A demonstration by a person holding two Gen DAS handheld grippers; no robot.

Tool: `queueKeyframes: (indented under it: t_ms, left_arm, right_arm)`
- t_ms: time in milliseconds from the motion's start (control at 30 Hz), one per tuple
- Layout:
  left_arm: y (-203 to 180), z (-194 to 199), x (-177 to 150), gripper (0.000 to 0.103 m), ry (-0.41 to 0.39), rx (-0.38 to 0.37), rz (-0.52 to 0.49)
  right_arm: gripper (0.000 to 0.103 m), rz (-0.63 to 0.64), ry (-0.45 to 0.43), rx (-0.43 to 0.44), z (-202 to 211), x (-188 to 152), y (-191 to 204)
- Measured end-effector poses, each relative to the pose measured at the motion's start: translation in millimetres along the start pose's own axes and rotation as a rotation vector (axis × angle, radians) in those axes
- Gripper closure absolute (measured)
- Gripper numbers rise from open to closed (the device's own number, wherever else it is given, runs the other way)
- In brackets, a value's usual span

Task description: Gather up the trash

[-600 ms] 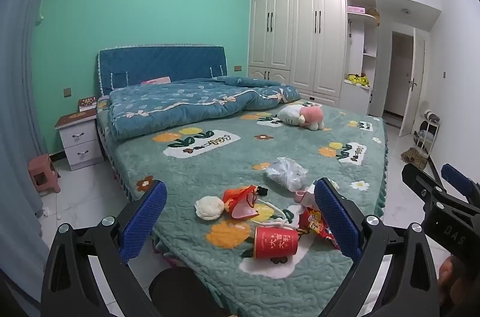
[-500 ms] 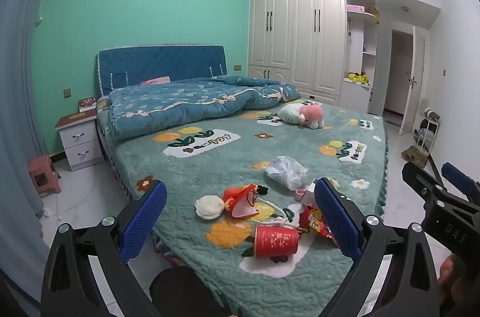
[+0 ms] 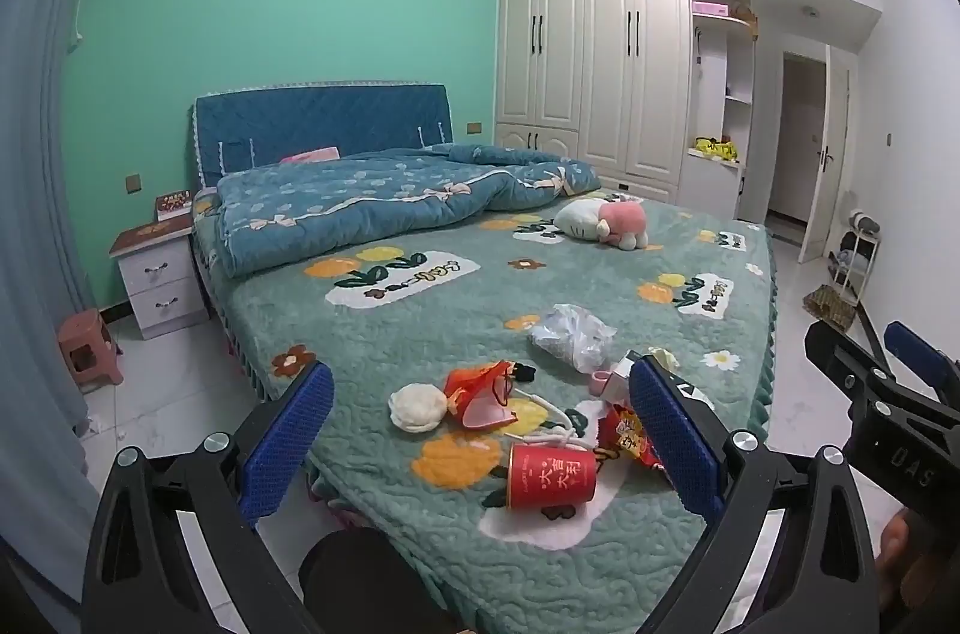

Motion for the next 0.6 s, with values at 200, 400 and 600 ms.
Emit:
queueKeyframes:
  t_ms: [200,400,600]
  left_arm:
    - [-1.0,-1.3,-3.4,0.006,0.006,0.003,-0.001]
    - [-0.6,-1.7,-4.3,0.006,0.009,0.002,0.0]
    - [0.5,-1.5,-4.2,0.006,0.009,0.001,0.002]
  right_arm:
    - [0.005,-0.001,0.003,-0.001,-2.6,1.6,0.1]
    - [0.005,0.003,0.001,0.004,-1.3,2.7,2.9]
    - [0.005,0.004,0.005,0.007,-1.2,2.9,4.7]
Point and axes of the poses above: each gripper's, at about its wrist camera, not at the fingertips, and z roughly against the way its jaws point, y to its left, x to its top, the point moved 4 cm from there along -z, roughly the way its jaws point, and after that the axes turned 15 degrees about -y, right-handed, at the moved point
